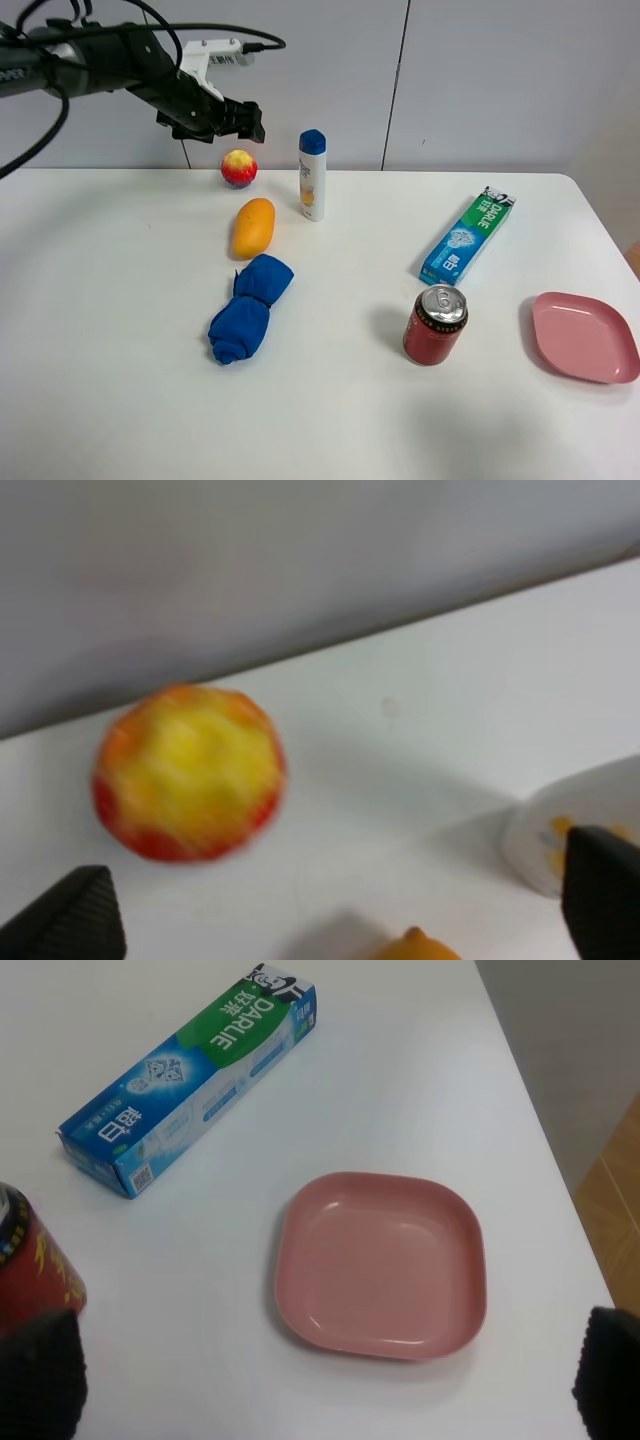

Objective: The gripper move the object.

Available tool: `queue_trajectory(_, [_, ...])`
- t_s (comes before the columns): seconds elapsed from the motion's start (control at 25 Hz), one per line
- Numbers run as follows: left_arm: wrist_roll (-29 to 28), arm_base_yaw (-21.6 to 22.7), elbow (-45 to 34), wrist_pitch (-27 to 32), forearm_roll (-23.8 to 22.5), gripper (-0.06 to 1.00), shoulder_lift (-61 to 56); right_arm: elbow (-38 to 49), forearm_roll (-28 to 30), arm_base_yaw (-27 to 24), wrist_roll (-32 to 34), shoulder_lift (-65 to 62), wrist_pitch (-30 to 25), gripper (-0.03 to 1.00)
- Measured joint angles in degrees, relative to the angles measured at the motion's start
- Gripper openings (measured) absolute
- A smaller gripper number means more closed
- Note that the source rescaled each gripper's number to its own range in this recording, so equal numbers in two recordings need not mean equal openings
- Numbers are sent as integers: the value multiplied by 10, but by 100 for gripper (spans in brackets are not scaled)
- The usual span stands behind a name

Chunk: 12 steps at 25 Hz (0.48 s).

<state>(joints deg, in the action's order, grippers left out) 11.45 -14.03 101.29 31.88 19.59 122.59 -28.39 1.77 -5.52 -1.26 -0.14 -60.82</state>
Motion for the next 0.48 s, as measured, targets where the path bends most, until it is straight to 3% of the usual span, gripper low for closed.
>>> queue_trajectory(0.48, [-61, 4, 0, 140, -94, 65, -232, 0, 0, 0, 0, 0, 0, 100])
